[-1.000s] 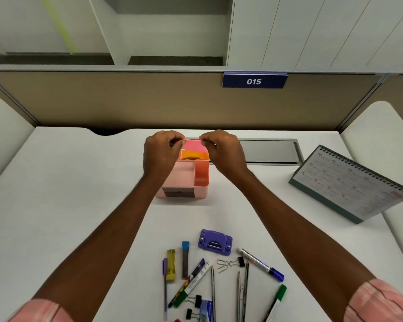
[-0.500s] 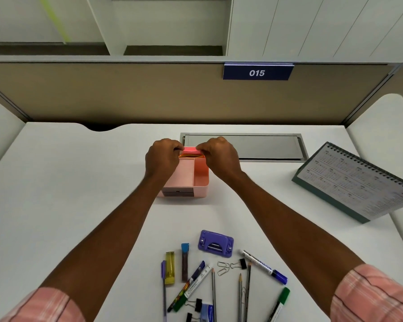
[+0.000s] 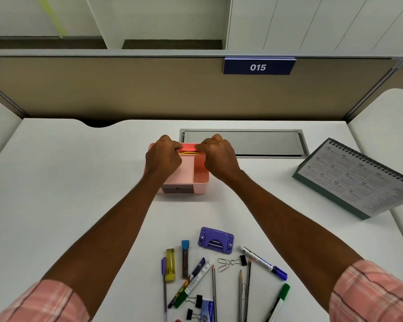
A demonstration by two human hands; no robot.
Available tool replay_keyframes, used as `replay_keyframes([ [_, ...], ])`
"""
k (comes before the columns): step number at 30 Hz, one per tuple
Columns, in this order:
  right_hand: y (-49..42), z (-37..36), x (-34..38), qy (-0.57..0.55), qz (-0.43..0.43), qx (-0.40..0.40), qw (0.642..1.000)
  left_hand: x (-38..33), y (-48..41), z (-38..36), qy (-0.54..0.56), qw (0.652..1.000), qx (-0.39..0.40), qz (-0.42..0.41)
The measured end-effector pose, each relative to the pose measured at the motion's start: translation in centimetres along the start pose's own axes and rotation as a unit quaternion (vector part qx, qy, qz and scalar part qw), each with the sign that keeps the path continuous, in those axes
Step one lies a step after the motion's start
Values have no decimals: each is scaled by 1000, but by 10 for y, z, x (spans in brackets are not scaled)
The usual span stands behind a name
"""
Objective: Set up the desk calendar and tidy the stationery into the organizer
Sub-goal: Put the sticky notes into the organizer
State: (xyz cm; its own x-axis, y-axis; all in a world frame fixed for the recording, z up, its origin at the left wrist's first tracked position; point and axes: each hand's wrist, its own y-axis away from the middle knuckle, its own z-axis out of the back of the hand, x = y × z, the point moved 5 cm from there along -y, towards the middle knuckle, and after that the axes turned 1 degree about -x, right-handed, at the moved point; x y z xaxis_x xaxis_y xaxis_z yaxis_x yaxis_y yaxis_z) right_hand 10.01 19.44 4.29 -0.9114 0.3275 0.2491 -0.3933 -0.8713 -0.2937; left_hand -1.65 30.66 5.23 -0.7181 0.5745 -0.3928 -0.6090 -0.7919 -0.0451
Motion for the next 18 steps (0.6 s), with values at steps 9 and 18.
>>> replay_keyframes([
  [9, 7, 5, -4, -28, -21, 2, 999, -4, 9, 7, -7, 1000, -7, -18],
  [18, 56, 30, -10, -81, -52, -30, 995, -15, 68, 12, 124, 990, -67, -8],
])
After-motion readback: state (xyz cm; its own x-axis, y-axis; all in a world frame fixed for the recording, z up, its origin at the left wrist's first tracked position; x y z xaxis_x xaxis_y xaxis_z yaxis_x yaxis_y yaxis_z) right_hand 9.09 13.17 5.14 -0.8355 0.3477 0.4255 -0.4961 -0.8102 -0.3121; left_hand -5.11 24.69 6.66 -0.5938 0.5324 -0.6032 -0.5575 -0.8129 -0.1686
